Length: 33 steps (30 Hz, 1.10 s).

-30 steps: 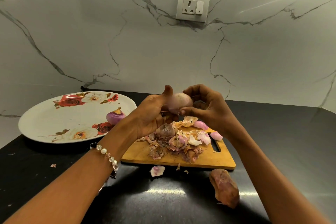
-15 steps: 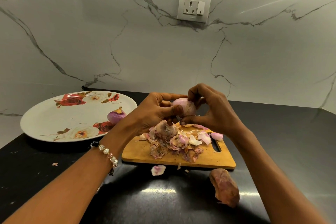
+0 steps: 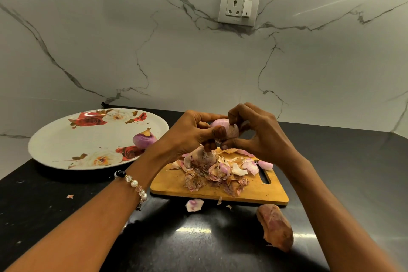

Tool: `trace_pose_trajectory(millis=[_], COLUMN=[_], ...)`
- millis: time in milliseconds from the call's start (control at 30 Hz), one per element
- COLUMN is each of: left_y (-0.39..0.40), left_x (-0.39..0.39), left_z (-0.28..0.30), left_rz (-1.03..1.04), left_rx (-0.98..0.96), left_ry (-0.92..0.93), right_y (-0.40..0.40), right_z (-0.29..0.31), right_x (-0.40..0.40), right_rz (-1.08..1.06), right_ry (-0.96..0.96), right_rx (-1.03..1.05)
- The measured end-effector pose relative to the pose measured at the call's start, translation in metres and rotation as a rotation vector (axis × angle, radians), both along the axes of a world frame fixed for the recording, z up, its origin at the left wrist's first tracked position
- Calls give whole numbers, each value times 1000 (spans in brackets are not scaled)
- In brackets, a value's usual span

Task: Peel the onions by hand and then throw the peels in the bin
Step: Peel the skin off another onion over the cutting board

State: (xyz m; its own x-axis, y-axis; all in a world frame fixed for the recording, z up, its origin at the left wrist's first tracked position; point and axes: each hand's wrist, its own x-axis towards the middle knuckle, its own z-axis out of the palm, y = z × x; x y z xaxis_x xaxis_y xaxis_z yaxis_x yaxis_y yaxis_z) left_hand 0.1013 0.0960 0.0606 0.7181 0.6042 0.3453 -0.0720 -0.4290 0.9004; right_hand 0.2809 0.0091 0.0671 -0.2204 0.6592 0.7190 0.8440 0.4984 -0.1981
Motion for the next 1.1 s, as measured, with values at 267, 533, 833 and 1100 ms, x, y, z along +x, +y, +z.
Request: trace_pose_trajectory(millis=[267,533,833,1100], left_y=[1,-2,-10,-9], left_x=[-3,-1,9,8], left_z=[2,2,-2,-3], left_rz=[-2,-26,-85,-59], left_rx=[-8,-119,-406,-329], left_ry=[-7,-38,-177,-202], right_y=[-2,-2,7,12], right_z=[1,-3,-14,-21], right_x=[-5,-4,-16,-21], right_rz=[-5,73,-154,-263], right_ry=[60,272,134,-17], right_rx=[21,-246,50,85])
